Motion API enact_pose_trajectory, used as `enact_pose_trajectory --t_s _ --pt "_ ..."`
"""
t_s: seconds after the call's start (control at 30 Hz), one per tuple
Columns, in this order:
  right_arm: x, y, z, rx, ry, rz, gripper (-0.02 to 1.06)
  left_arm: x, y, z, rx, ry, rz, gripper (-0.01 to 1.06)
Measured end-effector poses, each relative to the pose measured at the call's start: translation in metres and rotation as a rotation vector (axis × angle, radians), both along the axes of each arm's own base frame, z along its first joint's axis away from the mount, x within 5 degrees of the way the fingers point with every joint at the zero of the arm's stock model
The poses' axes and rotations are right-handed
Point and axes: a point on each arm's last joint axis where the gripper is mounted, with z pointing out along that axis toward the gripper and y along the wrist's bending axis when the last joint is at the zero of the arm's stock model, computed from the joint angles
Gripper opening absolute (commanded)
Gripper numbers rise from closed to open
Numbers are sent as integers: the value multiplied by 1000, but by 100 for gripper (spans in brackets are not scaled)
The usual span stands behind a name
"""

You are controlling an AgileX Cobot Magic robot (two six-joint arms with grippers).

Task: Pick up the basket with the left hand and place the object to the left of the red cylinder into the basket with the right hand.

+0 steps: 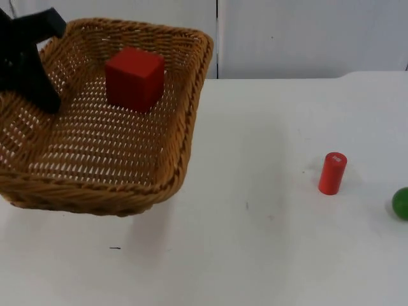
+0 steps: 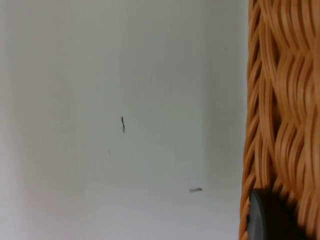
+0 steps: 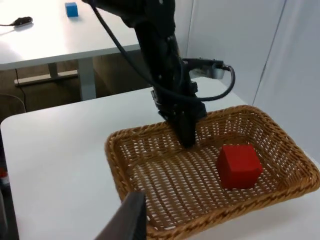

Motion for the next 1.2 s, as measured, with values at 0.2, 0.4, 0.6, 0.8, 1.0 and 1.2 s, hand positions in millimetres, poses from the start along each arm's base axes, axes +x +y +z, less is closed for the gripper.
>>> enact_pose_trajectory --t_s 0.2,0.4,0.6,0.8,1.0,1.2 --pt "0 0 0 -3 -1 2 105 17 2 -34 23 5 18 0" --pt "0 0 0 -4 0 2 105 30 2 -71 13 30 10 0" --pt "0 0 0 -4 0 2 105 37 1 -87 9 37 15 0" --pt "0 0 0 -4 0 4 105 55 1 -96 2 29 7 0" --pt "-1 1 -2 -8 4 7 105 64 3 -98 23 -20 5 0" --pt "-1 1 -2 -8 4 7 105 66 5 -98 53 -58 -2 0"
